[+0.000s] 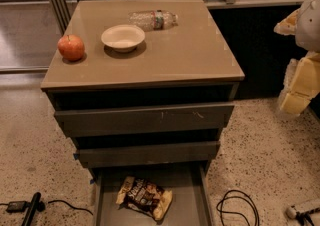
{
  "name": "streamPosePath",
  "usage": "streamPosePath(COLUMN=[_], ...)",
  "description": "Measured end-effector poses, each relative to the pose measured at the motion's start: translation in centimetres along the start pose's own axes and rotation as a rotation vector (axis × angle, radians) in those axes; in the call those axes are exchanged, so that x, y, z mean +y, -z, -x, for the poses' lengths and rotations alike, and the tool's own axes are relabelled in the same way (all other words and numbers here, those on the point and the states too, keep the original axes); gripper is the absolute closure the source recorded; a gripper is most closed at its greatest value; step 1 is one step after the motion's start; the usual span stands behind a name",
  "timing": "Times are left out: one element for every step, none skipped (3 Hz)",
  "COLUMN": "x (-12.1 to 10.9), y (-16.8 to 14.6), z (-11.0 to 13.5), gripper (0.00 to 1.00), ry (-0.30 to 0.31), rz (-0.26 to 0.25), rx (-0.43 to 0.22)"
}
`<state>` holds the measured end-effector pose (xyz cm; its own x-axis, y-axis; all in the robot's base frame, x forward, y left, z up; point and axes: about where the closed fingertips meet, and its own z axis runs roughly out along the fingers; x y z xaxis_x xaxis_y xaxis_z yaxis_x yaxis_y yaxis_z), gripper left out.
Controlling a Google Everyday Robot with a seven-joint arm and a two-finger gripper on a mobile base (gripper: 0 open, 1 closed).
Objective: Pick brown chip bag from bottom drawer and place on counter
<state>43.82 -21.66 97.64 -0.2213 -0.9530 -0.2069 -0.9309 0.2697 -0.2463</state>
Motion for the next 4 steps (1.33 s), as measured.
streamPosePath(x=[0.0,1.0,3.3,7.1], y=[0.0,-0.9,-3.6,-9.2], z=[0.0,0.7,1.3,1.0], gripper=[0.0,0.0,0.0,0.0], ry=[0.0,0.027,0.07,0.081], rz=[-0.001,0.022,0.044,0.066], rx=[0.0,-0.061,-0.173,-0.216])
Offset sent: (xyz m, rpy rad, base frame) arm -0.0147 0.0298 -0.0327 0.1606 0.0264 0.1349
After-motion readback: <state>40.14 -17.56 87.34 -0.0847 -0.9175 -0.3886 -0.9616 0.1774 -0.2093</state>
